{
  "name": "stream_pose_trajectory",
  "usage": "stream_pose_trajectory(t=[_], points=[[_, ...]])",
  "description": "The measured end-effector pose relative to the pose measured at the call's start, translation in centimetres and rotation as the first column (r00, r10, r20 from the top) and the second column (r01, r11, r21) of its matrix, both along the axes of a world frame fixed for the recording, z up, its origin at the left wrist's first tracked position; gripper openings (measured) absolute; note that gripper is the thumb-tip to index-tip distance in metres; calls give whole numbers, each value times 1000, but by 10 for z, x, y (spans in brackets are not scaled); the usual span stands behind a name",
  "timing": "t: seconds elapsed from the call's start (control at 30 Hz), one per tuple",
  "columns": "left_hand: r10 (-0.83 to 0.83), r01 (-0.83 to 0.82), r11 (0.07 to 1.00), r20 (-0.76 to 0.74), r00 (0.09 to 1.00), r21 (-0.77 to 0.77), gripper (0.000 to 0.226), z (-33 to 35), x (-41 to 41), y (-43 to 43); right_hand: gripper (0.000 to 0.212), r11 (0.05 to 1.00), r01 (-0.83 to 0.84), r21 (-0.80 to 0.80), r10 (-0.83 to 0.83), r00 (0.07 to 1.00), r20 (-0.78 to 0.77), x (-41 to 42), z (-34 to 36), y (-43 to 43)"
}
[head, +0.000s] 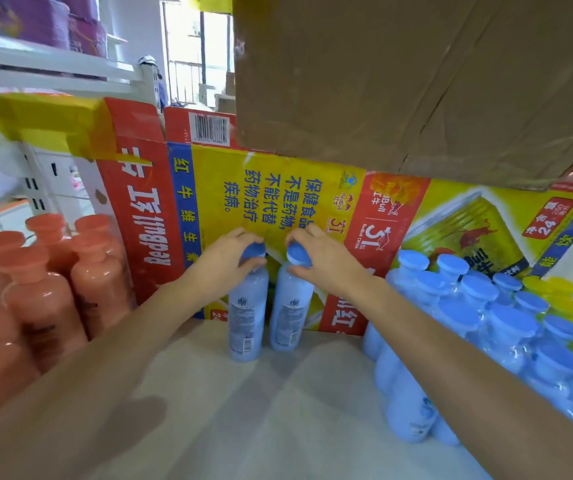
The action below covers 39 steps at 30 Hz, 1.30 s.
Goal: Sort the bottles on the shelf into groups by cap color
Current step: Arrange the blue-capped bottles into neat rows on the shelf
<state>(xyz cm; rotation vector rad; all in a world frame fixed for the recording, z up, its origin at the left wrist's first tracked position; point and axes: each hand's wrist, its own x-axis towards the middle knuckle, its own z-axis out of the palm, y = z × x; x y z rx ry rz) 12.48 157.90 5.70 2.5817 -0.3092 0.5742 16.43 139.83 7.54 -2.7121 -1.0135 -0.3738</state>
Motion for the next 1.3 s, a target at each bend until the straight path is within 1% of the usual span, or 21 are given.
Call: stream_pose_trajectory(t=[0.13,0.27,0.37,0.47,0.6,0.8,0.93,1.03,1.2,1.3], points=[[-41,46,991,45,998,-123,41,-4,-7,-6,35,1000,25,9,-25,1000,12,-12,-3,0],[-64,76,987,88,994,-140,40,-8,-15,-10,36,998,54,-21,-54,998,17,-29,-2,-3],[-68,87,983,121,990,-164,38,-11,-25,-13,37,997,67,-39,-67,998,-11,-41,0,-11],[-76,102,982,158,984,-161,36,-13,-38,-18,37,997,73,-12,-73,997,-22,-54,2,-22],[-46,84,972,170,984,-220,33,-12,-54,-28,37,997,77,12,-76,997,-18,-75,2,-40],[-134,157,961,117,984,-225,31,-11,-83,-61,36,997,56,58,-52,997,-60,-107,5,-75],[-184,200,956,94,978,-212,33,-8,-101,-86,36,995,74,66,-66,992,-105,-129,7,-103],[-215,231,956,106,971,-180,34,-7,-110,-107,35,994,76,84,-66,991,-120,-142,9,-124],[-250,268,948,121,961,-169,34,-9,-114,-142,34,994,90,66,-79,984,-157,-155,9,-157],[-286,303,943,130,949,-137,34,-10,-115,-164,33,994,90,67,-79,985,-157,-160,10,-179]])
